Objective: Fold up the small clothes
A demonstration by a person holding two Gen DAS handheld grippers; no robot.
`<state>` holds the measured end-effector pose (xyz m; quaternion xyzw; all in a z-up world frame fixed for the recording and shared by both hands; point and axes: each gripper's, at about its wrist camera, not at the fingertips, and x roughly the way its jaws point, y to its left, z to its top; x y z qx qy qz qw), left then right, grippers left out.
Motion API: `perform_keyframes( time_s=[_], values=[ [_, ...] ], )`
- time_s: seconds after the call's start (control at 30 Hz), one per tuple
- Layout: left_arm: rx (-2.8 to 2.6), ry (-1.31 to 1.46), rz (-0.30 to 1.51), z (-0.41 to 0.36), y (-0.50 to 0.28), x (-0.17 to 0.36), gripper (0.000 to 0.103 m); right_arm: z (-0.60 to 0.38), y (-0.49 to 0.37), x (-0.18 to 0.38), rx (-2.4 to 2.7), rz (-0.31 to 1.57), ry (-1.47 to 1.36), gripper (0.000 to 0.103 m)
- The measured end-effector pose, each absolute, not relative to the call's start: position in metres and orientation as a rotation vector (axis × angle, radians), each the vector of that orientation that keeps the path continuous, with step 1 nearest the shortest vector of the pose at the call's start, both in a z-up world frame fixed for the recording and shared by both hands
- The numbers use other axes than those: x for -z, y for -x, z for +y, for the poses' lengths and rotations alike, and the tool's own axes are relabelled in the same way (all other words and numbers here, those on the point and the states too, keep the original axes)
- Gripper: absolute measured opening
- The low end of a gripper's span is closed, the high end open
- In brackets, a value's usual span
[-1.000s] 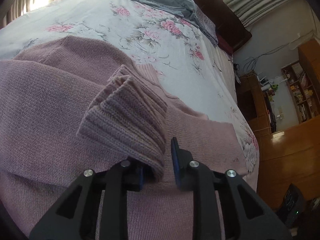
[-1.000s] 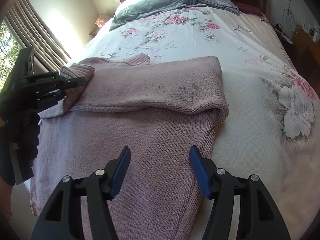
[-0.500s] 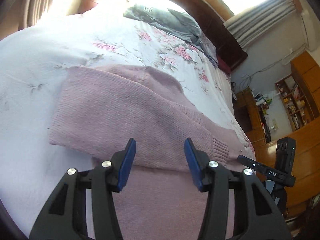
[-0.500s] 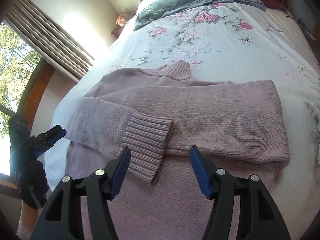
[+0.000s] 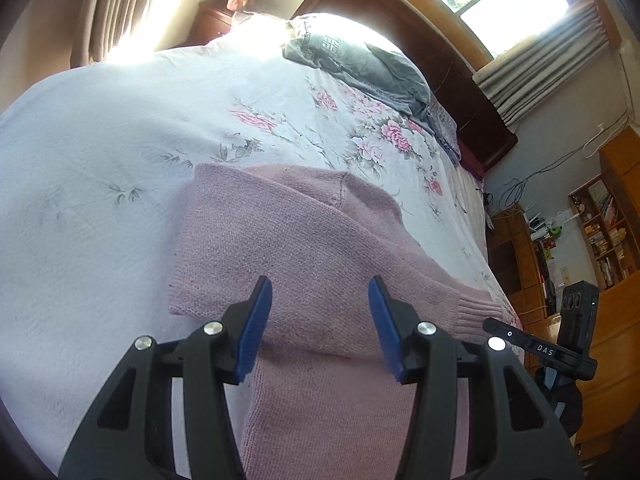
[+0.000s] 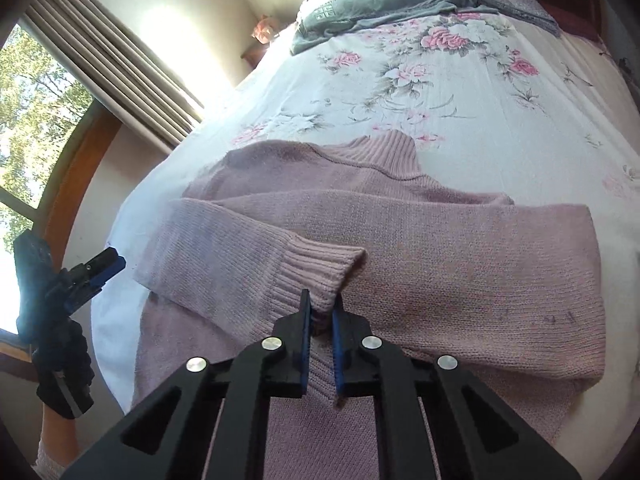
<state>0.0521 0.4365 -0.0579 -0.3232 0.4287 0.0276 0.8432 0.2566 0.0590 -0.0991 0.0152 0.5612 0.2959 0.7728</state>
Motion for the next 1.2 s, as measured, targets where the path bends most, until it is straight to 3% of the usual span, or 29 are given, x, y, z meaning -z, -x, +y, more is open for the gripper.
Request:
perform_keyframes(
  time_s=[0.3,0.53,0.63,0.9,1.2],
  values=[
    [-0.044,0.608,0.893,0.416,-0.077,0.043,0.049,-0.028,-0.283,0.035,-0.483,1.057,-0.099,0.007],
    [-0.078,0.509,1.023,0.392,-0.109,0.077,0.049,-0.07,-0.303,0.092,-0.314,1.199,-0.097,0.002],
    [-0.102,0.482,1.093,0.391,-0.117,0.097,0.049,-0.068,-0.298,0.118,-0.265,1.252,-0.018,0.009],
    [-0.043,0.396,1.017,0.365,-0.112,0.059,0.051,-0.051,-0.275,0.081,-0.409,1.138,-0.034,0.015],
    [-0.075,0.413,1.126,0.367,-0.113,0.108,0.051,-0.054,-0.271,0.14,-0.366,1.272,-0.059,0.015]
  ],
)
